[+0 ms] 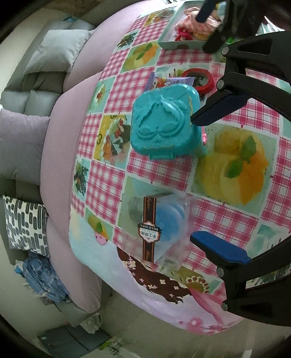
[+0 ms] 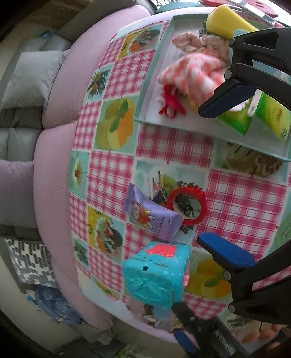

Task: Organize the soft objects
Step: 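Move both tools back to the pile beside the teal box, then grasp the red ring with the right tool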

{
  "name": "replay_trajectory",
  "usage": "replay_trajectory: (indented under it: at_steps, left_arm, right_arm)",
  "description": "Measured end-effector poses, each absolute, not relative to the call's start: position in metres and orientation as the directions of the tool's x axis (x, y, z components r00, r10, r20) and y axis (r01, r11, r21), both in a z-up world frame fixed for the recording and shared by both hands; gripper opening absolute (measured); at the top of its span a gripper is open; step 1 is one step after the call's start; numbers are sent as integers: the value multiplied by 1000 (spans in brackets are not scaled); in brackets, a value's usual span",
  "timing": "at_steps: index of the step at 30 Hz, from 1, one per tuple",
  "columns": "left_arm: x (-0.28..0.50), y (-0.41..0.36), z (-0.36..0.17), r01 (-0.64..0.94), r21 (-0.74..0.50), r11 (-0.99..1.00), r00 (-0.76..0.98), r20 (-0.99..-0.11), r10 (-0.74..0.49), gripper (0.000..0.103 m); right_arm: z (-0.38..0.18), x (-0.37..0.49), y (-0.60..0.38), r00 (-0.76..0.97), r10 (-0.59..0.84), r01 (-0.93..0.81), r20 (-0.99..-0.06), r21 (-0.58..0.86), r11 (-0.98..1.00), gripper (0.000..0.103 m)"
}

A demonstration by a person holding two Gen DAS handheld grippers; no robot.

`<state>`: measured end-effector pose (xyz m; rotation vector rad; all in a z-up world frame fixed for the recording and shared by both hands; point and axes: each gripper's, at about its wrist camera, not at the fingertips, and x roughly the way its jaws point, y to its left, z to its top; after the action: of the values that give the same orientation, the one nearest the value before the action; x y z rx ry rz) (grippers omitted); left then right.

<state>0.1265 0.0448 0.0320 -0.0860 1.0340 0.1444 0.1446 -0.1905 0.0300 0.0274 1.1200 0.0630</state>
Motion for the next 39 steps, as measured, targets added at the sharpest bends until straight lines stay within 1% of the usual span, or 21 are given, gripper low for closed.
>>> replay_trajectory:
  at_steps: [4, 8, 17, 20, 23, 25, 26, 29, 32, 34, 35, 36, 39]
  left_arm:
    - [127, 48, 30, -164, -34, 986, 500, -864, 54, 95]
    - [127, 48, 30, -161, -24, 987, 497, -866, 60, 95]
    - [126, 49, 31, -164, -21, 986, 494, -867, 64, 95]
    - [126, 47, 30, -162, -7, 987, 488, -870, 74, 95]
    - [126, 45, 29, -155, -1, 988, 485, -871, 75, 95]
    - [126, 43, 28, -146, 10, 989, 481, -873, 79, 95]
    - [126, 43, 27, -143, 13, 990, 479, -874, 81, 95]
    - [127, 40, 25, -135, 23, 991, 473, -877, 85, 95]
    - [128, 38, 22, -126, 26, 992, 466, -881, 82, 95]
    - [129, 36, 19, -122, 41, 992, 456, -885, 92, 95]
    - [129, 36, 19, -121, 46, 992, 452, -887, 96, 95]
    - [129, 36, 18, -121, 48, 992, 452, -887, 98, 95]
    - [129, 34, 17, -117, 50, 992, 450, -888, 98, 95]
  right_arm:
    - [10, 150, -174, 409, 52, -60, -911, 30, 998, 103]
    - [-8, 155, -163, 388, 24, -78, -922, -7, 997, 103]
    - [-36, 167, -156, 363, 35, -81, -931, 6, 997, 103]
    - [-40, 170, -155, 368, 39, -85, -929, 8, 996, 101]
    - [-42, 172, -153, 376, 51, -93, -925, 17, 996, 97]
    - [-43, 173, -152, 381, 53, -98, -923, 17, 995, 92]
    - [-45, 175, -151, 381, 56, -102, -923, 18, 995, 92]
    - [-45, 175, -149, 390, 53, -109, -919, 11, 994, 85]
    - [-43, 175, -147, 403, 59, -121, -913, 11, 993, 76]
    - [-42, 174, -146, 408, 62, -124, -911, 12, 992, 64]
    - [-41, 173, -145, 414, 64, -126, -908, 12, 992, 62]
    - [-40, 173, -145, 417, 68, -129, -907, 15, 991, 57]
    - [-40, 174, -142, 422, 73, -140, -904, 14, 990, 56]
